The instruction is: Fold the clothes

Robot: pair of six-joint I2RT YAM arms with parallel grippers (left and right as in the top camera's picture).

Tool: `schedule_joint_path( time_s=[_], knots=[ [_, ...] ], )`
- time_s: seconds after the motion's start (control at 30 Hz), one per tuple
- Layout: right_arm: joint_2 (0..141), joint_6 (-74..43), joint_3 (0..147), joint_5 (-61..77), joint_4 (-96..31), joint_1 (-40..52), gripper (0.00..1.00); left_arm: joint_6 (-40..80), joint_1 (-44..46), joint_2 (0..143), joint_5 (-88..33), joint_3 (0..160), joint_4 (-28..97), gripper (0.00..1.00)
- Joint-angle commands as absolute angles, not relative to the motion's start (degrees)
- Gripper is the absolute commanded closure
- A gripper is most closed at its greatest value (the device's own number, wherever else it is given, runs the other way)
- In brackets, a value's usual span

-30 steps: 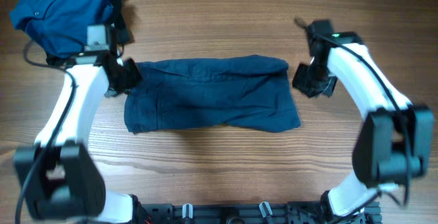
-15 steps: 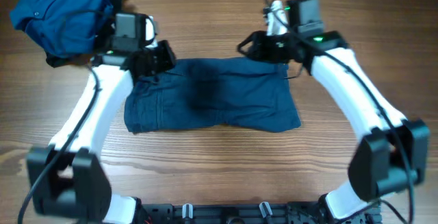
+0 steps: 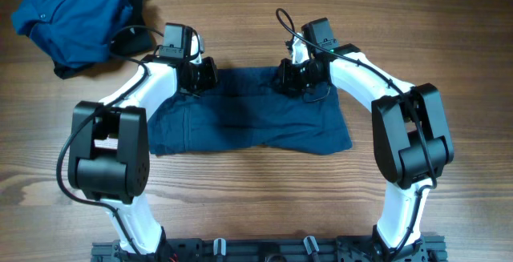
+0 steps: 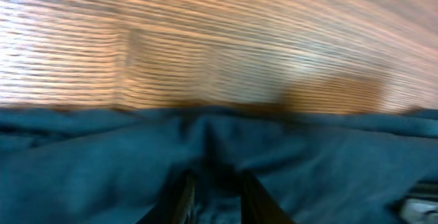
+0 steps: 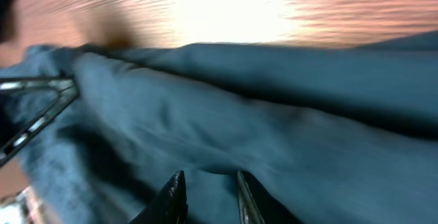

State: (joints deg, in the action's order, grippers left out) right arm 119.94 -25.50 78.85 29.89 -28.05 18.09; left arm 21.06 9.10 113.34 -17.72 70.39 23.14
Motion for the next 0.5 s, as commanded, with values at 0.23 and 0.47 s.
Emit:
schedule_joint_path(
  time_s=[0.23, 0.47],
  knots=[
    [120.40, -24.01, 79.07, -1.78, -35.83, 14.83, 0.76, 12.14, 8.69, 114.34, 15.05, 70.46, 23.00, 0.68],
    [120.38, -26.04, 79.09, -8.51, -37.82, 9.08, 0.70, 12.16, 5.19, 114.32, 16.75, 70.48, 18.35, 0.60]
  ],
)
